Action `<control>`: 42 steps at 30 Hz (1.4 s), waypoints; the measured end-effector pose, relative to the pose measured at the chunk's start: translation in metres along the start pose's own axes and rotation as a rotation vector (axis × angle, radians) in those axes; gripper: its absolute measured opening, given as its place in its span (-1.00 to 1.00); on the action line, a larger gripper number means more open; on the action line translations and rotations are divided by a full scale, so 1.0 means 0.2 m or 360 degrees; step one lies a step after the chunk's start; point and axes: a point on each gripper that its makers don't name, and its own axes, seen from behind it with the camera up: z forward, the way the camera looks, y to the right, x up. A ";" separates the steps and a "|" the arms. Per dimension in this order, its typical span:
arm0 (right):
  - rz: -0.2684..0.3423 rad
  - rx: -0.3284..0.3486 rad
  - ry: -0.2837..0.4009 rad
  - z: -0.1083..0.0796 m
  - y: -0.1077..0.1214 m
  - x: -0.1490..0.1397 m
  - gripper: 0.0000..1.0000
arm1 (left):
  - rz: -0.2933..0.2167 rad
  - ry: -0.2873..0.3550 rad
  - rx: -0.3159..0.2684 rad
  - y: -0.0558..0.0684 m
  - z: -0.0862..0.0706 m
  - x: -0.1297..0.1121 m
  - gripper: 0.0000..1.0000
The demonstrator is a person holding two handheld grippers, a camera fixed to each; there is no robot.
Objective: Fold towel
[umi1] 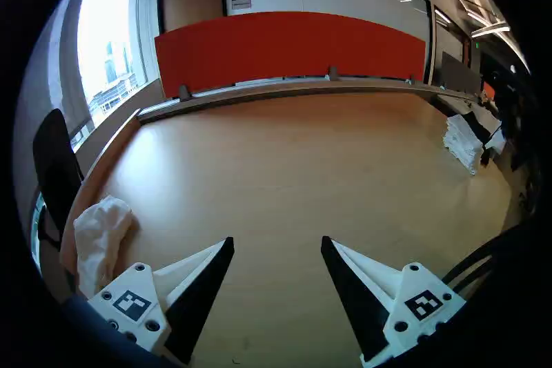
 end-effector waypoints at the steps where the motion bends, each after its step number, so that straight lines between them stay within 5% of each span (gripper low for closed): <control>1: 0.0001 0.0003 0.0005 0.00 -0.01 0.01 0.25 | -0.0001 0.0000 0.0000 0.00 0.00 0.00 0.88; 5: 0.0009 0.0020 0.0035 0.01 -0.03 0.04 0.31 | -0.0001 -0.0001 0.0001 0.00 0.00 0.00 0.88; 10: 0.0032 0.0028 0.0097 0.02 -0.05 0.13 0.70 | -0.0002 -0.0001 0.0004 0.00 0.00 0.00 0.88; 23: 0.0065 0.0061 0.0209 0.04 -0.11 0.30 0.72 | -0.0012 0.0002 0.0023 -0.02 -0.01 0.00 0.88; 28: 0.0145 0.0100 0.0308 0.05 -0.14 0.41 0.96 | -0.0014 0.0001 0.0028 -0.02 -0.01 0.00 0.88; 32: 0.0182 0.0105 0.0355 0.05 -0.14 0.46 0.96 | -0.0015 0.0000 0.0032 -0.02 -0.01 0.00 0.88; 42: 0.0168 0.0109 0.0407 0.07 -0.15 0.55 0.96 | -0.0022 -0.0001 0.0055 -0.05 -0.02 0.00 0.87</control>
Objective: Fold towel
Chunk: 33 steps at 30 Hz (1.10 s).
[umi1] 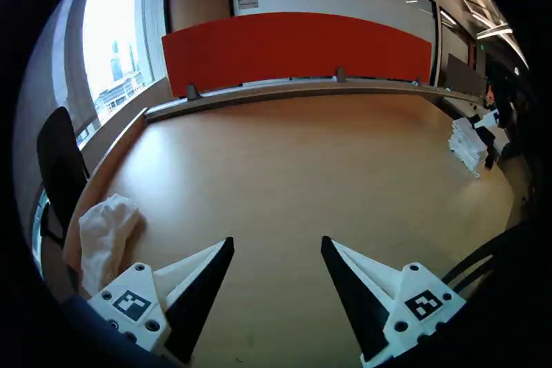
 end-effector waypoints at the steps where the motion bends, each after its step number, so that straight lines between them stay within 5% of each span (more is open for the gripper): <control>1: 0.0000 0.0003 0.0007 0.01 0.00 0.01 0.96 | -0.0002 0.0000 0.0003 0.00 0.00 0.00 0.87; 14: -0.0024 0.0033 0.0060 0.08 -0.05 0.09 0.96 | -0.0010 -0.0014 0.0039 -0.03 -0.04 -0.03 0.87; 33: -0.0043 0.0053 -0.0036 0.25 -0.07 0.01 0.97 | -0.0002 -0.0051 0.0077 -0.05 -0.07 -0.07 0.88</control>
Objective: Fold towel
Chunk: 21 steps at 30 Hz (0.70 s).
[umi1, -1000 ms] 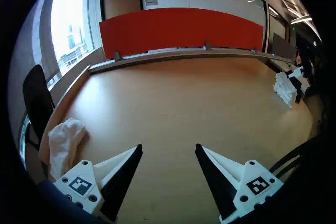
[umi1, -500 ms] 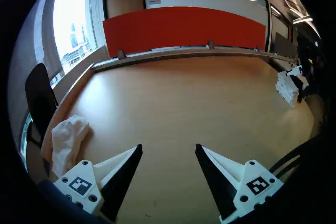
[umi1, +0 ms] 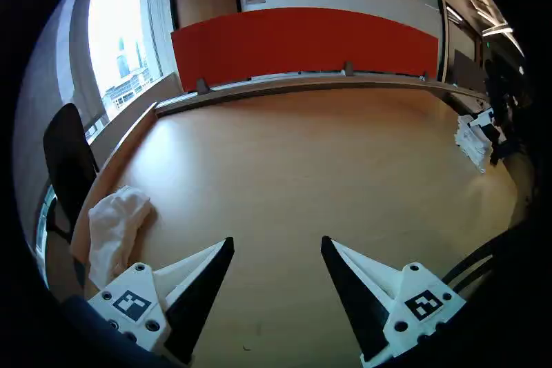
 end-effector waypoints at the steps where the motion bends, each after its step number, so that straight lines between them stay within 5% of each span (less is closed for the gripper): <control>1: 0.0001 0.0002 -0.0004 0.01 0.00 0.00 0.97 | 0.0000 -0.0002 0.0003 0.00 0.00 0.00 0.88; 12: -0.0010 0.0011 -0.0034 0.05 -0.01 -0.02 0.96 | -0.0009 -0.0012 0.0019 -0.01 -0.01 -0.02 0.88; 21: 0.0008 0.0007 0.0043 -0.05 -0.02 0.06 0.96 | -0.0016 0.0001 0.0014 -0.02 0.00 0.00 0.87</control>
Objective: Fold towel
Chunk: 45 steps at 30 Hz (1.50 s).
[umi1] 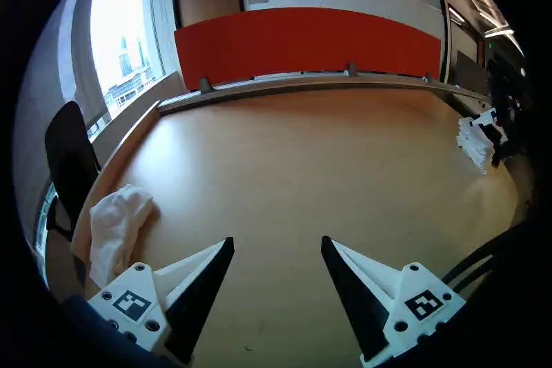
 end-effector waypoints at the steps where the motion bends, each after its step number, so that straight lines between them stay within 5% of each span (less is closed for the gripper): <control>1: 0.0004 -0.0001 0.0005 -0.01 0.00 0.00 0.96 | -0.0003 0.0003 -0.0001 0.00 0.00 0.00 0.87; 20: 0.0065 -0.0062 0.0215 -0.22 -0.02 0.12 0.96 | -0.0009 0.0076 -0.0039 0.01 0.01 0.08 0.87; 45: 0.0190 -0.0270 0.0677 -0.52 -0.02 0.33 0.95 | -0.0058 0.0143 -0.0030 0.01 0.00 0.14 0.88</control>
